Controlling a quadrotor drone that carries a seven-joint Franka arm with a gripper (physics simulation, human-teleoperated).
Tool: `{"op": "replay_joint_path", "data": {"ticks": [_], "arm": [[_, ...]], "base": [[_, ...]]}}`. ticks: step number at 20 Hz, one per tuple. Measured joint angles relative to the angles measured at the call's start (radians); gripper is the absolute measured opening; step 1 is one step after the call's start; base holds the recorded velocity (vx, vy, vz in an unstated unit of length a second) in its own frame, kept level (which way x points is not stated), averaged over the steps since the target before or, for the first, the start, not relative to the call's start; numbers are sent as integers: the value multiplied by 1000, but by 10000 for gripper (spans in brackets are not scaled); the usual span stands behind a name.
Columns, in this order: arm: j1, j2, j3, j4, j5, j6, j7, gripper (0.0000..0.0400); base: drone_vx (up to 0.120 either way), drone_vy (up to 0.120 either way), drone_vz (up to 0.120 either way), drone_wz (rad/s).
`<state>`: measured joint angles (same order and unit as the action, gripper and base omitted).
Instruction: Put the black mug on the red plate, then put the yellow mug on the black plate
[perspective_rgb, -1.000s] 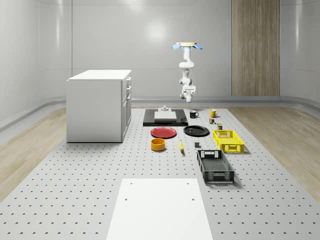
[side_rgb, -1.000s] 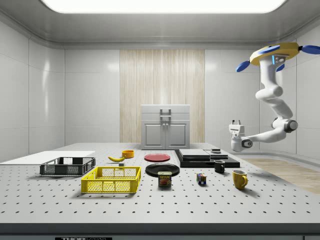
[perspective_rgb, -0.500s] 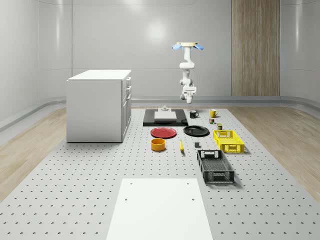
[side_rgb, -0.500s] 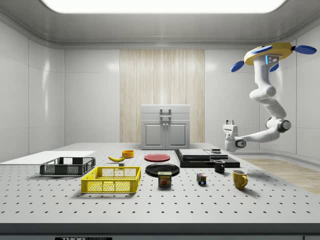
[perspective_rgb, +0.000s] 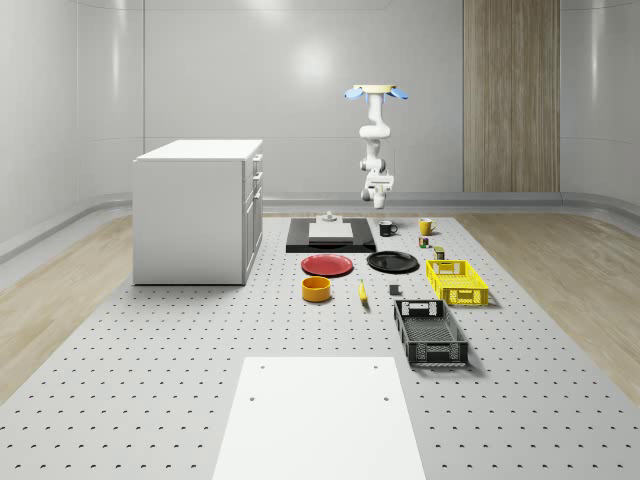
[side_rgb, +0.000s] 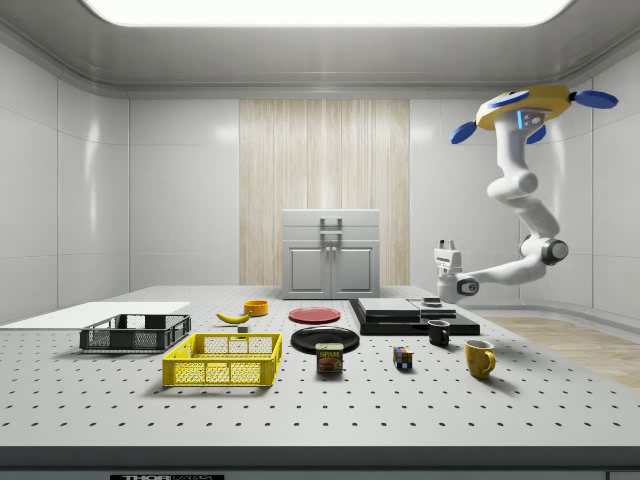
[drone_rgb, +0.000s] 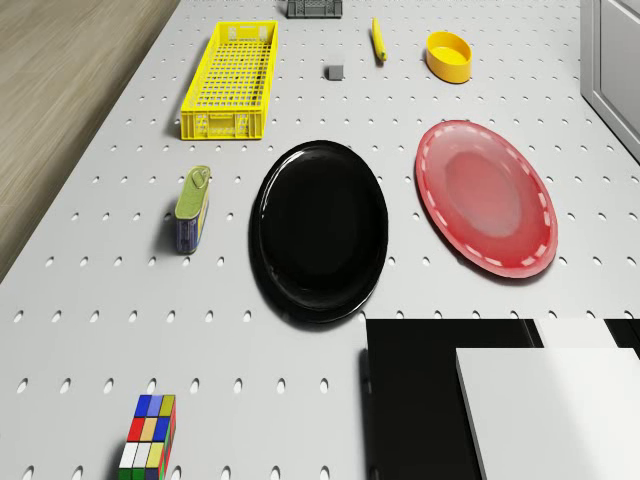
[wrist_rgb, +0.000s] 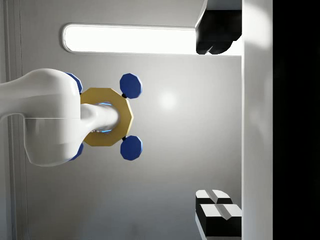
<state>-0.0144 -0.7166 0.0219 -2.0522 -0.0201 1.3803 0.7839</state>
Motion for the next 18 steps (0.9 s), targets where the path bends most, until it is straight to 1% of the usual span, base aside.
{"op": "replay_joint_path", "data": {"ticks": [3,10,14,17,18], "arm": [[-3,-2,11,-2,-16,2,2,400],[-23,-7,74,-11,-104,9,14,400],[-50,-13,160,-31,-226,15,30,400],[-85,-23,268,-71,-382,22,53,400],[-101,-29,315,-93,-451,26,64,400]], "base": [[120,-13,0,0],[120,-120,0,0],[0,0,0,0],[0,0,0,0],[0,0,-120,0]]}}
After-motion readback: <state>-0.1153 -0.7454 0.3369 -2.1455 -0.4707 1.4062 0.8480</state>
